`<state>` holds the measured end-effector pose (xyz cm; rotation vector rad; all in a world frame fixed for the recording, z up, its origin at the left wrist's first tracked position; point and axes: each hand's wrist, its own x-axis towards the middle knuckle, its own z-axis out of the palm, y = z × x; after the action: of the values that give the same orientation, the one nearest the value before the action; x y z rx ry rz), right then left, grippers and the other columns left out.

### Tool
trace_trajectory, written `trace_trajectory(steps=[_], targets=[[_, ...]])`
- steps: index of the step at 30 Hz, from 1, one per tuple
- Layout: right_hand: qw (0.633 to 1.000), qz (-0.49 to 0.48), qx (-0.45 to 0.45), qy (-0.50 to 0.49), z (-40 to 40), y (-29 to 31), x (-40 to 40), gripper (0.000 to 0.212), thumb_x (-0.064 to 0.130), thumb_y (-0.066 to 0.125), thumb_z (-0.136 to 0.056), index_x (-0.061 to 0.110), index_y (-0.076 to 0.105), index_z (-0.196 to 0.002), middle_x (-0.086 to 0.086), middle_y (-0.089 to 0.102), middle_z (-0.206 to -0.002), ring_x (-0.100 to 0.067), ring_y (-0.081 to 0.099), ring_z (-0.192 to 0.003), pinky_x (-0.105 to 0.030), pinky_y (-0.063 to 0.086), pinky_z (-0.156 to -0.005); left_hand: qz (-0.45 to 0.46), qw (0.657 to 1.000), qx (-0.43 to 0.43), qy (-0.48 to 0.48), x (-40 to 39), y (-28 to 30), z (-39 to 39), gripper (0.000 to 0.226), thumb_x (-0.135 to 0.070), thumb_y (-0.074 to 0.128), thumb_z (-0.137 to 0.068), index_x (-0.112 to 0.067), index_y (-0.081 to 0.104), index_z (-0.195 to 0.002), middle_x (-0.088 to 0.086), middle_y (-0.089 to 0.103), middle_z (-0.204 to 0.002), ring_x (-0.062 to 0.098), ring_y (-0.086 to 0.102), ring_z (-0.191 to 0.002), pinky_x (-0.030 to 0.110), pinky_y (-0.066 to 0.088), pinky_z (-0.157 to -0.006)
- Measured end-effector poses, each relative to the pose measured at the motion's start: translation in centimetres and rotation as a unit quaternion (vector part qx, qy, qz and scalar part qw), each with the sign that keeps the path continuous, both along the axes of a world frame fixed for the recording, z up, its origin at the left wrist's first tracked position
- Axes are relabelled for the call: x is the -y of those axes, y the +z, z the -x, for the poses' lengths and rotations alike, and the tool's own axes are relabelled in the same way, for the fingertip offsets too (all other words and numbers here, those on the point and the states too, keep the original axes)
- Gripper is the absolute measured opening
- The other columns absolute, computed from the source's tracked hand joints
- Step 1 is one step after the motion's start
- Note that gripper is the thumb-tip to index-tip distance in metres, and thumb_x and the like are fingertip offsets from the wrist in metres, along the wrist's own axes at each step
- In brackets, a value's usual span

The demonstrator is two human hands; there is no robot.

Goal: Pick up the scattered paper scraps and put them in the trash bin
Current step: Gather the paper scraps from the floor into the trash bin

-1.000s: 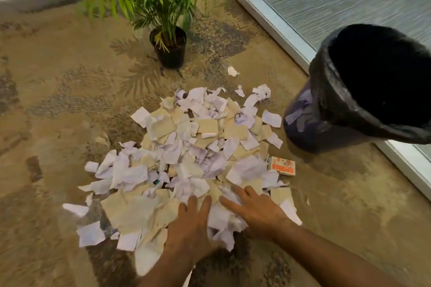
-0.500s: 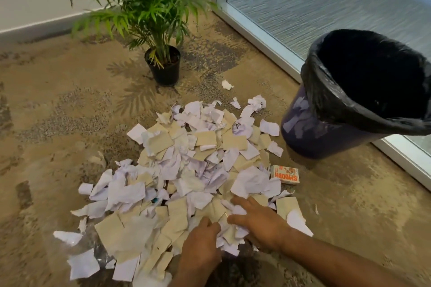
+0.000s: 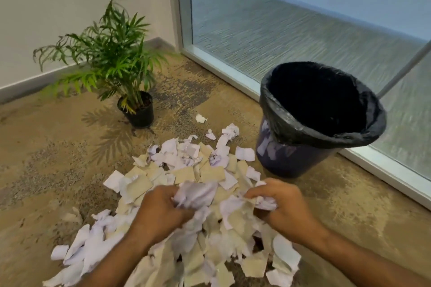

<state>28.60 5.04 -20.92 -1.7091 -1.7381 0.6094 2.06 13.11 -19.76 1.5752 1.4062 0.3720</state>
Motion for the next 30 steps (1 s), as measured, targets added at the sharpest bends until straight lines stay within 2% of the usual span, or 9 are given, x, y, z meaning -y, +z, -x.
trace_trajectory(steps=[5,9,15,19,21,23,25,28,30], targets=[[0.986,-0.112,-0.072,-0.105,-4.8,11.3,-1.9,0.031,0.018,0.087,-0.069,0.023,0.076,-0.097,0.007,0.072,-0.095,-0.009,0.068,-0.086,-0.02,0.052,-0.074,-0.053,0.981,0.184,0.028,-4.4,9.6,-6.8,0.028,-0.02,0.087,-0.067,-0.009,0.077,-0.09,0.003,0.077,-0.079,0.024,0.075,-0.072,0.04,0.062,-0.066],[0.955,-0.165,-0.1,-0.223,-10.6,16.4,-5.6,0.031,0.012,0.087,-0.068,0.023,0.077,-0.095,0.002,0.074,-0.09,-0.012,0.069,-0.082,-0.028,0.053,-0.072,-0.091,0.961,0.262,0.006,-7.1,14.5,-14.8,0.023,-0.019,0.086,-0.072,-0.009,0.075,-0.09,0.006,0.076,-0.086,0.024,0.075,-0.077,0.042,0.063,-0.07],[0.956,0.04,0.025,-0.29,-17.1,15.1,-10.8,0.024,0.007,0.082,-0.068,0.019,0.073,-0.087,-0.012,0.072,-0.085,-0.022,0.069,-0.069,-0.027,0.058,-0.057,-0.135,0.976,0.17,-0.03,-8.8,13.6,-25.3,0.033,-0.029,0.085,-0.065,-0.01,0.073,-0.089,0.005,0.074,-0.087,0.023,0.071,-0.082,0.037,0.06,-0.077],[0.943,0.186,0.117,-0.25,-18.1,13.1,-11.8,0.081,0.015,0.086,-0.066,0.025,0.05,-0.138,-0.009,0.06,-0.128,-0.029,0.064,-0.097,-0.038,0.058,-0.077,-0.037,0.979,0.164,-0.114,-7.8,12.0,-27.7,0.049,-0.026,0.08,-0.078,-0.013,0.055,-0.118,-0.002,0.055,-0.119,0.022,0.058,-0.108,0.046,0.055,-0.094],[0.933,0.198,0.178,-0.242,-17.7,12.8,-11.5,0.091,0.017,0.085,-0.068,0.025,0.038,-0.146,-0.011,0.052,-0.139,-0.032,0.058,-0.113,-0.041,0.053,-0.092,-0.022,0.972,0.195,-0.13,-7.4,11.3,-27.4,0.08,-0.023,0.08,-0.08,-0.016,0.038,-0.148,-0.002,0.045,-0.142,0.021,0.053,-0.123,0.045,0.051,-0.101],[0.926,0.13,0.256,-0.247,-16.8,13.0,-10.7,0.084,0.019,0.081,-0.07,0.021,0.042,-0.144,-0.013,0.052,-0.139,-0.032,0.052,-0.124,-0.039,0.046,-0.1,-0.069,0.963,0.23,-0.126,-7.2,10.7,-26.2,0.076,-0.02,0.079,-0.081,-0.02,0.042,-0.147,0.0,0.047,-0.148,0.016,0.06,-0.118,0.043,0.054,-0.098],[0.93,-0.001,0.273,-0.245,-15.1,13.1,-8.9,0.066,0.024,0.078,-0.073,0.018,0.053,-0.135,-0.011,0.059,-0.13,-0.03,0.057,-0.116,-0.041,0.048,-0.097,-0.162,0.95,0.238,-0.117,-7.0,9.9,-24.2,0.054,-0.02,0.077,-0.082,-0.021,0.058,-0.133,-0.004,0.062,-0.129,0.008,0.068,-0.094,0.035,0.059,-0.087],[0.941,-0.179,0.218,-0.185,-11.7,11.7,-4.6,0.037,0.028,0.076,-0.077,0.018,0.067,-0.111,0.001,0.066,-0.102,-0.018,0.062,-0.084,-0.033,0.052,-0.077,-0.276,0.938,0.147,-0.147,-6.1,7.0,-19.9,0.03,-0.028,0.076,-0.083,-0.024,0.067,-0.111,-0.011,0.067,-0.1,0.005,0.065,-0.08,0.025,0.057,-0.072],[0.957,-0.171,0.196,-0.127,-9.3,9.1,-1.5,0.026,0.03,0.076,-0.078,0.019,0.069,-0.101,0.005,0.064,-0.091,-0.011,0.058,-0.075,-0.028,0.05,-0.069,-0.247,0.945,0.039,-0.21,-5.1,3.3,-16.7,0.041,-0.036,0.078,-0.08,-0.029,0.062,-0.117,-0.008,0.066,-0.109,0.01,0.065,-0.092,0.032,0.055,-0.078]])
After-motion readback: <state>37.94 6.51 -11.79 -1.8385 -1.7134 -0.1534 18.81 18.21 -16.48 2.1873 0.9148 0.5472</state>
